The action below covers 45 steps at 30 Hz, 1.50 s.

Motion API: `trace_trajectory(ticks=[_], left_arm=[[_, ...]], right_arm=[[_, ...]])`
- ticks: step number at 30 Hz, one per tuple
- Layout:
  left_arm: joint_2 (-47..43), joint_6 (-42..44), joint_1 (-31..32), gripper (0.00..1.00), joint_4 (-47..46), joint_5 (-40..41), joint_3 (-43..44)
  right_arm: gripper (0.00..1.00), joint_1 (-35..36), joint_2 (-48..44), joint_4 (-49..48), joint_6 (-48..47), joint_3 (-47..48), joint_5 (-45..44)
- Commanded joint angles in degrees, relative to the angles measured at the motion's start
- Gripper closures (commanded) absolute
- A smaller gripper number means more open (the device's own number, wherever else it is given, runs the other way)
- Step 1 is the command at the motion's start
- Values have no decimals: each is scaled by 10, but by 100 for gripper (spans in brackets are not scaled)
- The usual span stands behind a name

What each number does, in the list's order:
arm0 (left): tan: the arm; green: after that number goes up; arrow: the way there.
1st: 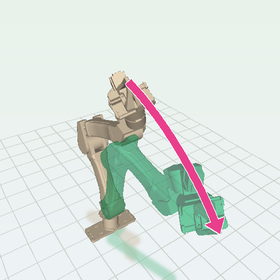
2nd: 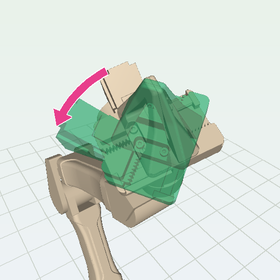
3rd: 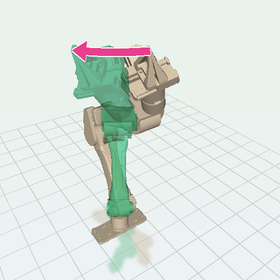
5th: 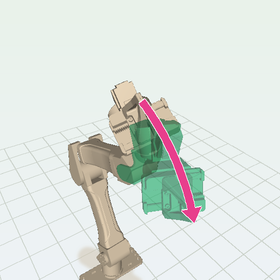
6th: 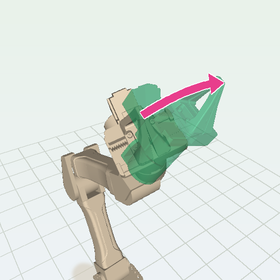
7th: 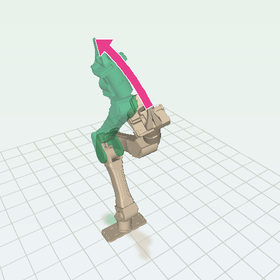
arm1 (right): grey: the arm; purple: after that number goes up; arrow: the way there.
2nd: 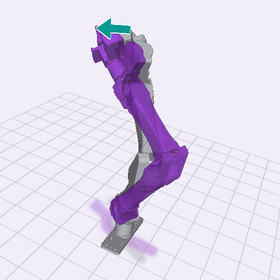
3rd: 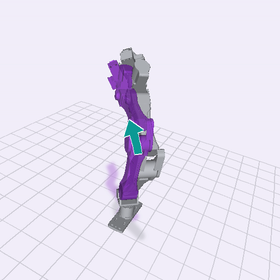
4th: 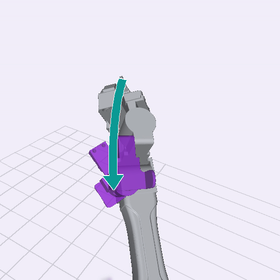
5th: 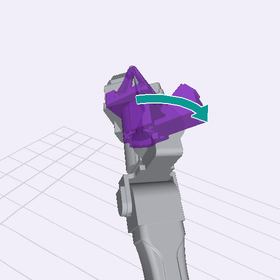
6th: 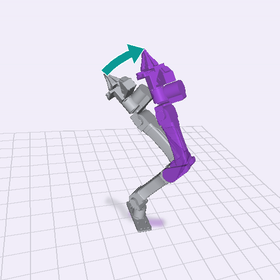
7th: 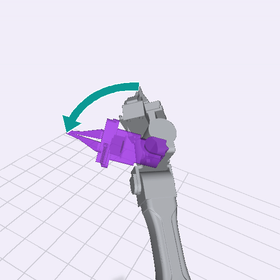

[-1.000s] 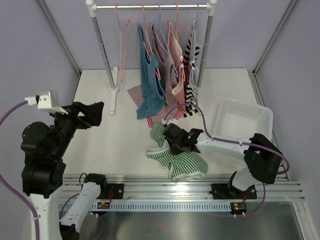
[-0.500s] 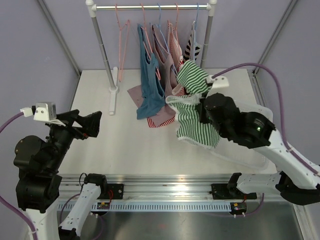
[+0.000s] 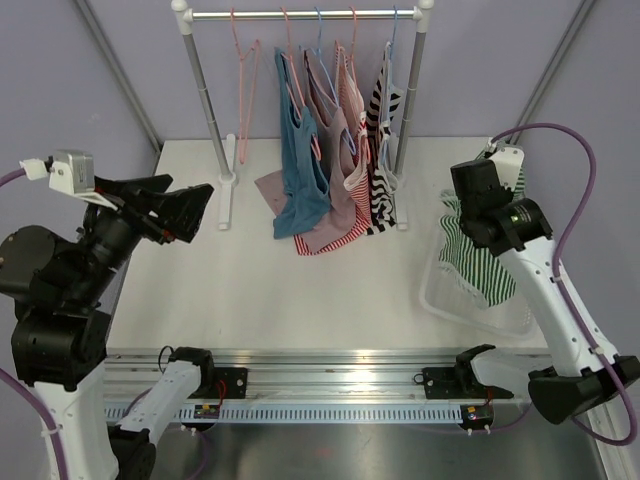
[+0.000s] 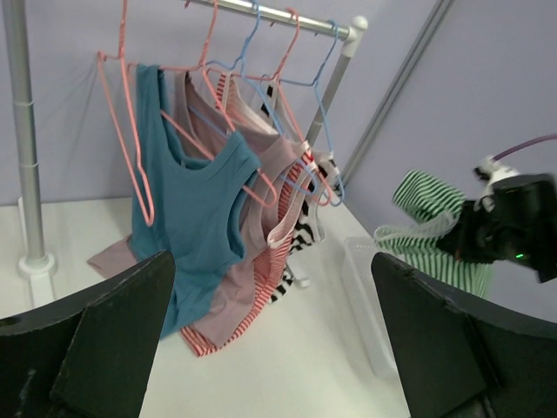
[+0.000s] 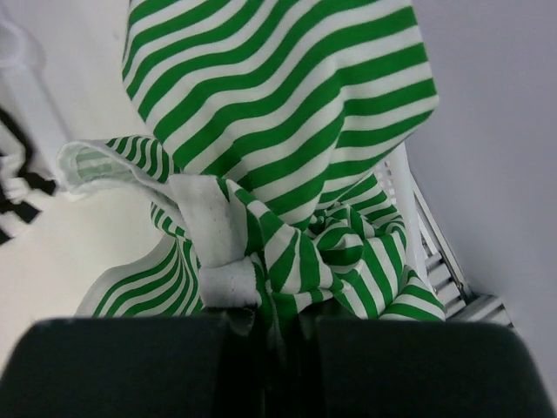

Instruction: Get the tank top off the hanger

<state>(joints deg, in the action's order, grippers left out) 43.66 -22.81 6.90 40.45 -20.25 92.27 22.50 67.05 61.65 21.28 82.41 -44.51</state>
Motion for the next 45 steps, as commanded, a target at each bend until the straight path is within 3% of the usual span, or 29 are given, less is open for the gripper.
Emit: trace_trajectory(ticks=[1,3,4,5,6,7,8,10,14,17,22,26,34,40,45], left_arm=[[67,-29,0,1,-27,-36,48],[87,-30,0,1,-23,-35,77],[99,-31,0,1,-26,-34,82],[107,-29,0,1,-27,-29,92],[113,-27,1,1,-27,-27,98],[120,-25,2,1,-24,-24,107],[139,-20,10,1,-20,-21,115],[158,-9,34,1,-8,20,136],[249,36,165,1,39,177,201],[310,57,223,1,48,266,247],[420,91,295,1,52,362,332],[519,109,304,3,73,432,442],[602,153,298,15,-5,503,442],[673,131,253,26,-20,464,492],[702,118,231,44,-39,430,493]], right_arm=[[100,-60,27,-67,-18,-35,28],[94,-80,43,-77,-18,-47,39],[80,-86,46,-82,-21,-49,37],[38,-89,48,-84,-21,-50,34],[25,-88,53,-82,-21,-47,21],[4,-89,54,-75,-19,-43,14],[0,-89,54,-69,-18,-32,8],[0,-89,44,-58,-15,-25,8],[1,-89,-2,-96,-10,-31,76],[1,-89,-67,-160,-16,-75,254],[0,-88,-157,-215,14,-124,458],[1,-89,-180,-199,20,-124,535],[1,-89,-292,-212,10,-143,660],[1,-89,-313,-196,16,-136,707],[1,-89,-321,-188,11,-139,719]])
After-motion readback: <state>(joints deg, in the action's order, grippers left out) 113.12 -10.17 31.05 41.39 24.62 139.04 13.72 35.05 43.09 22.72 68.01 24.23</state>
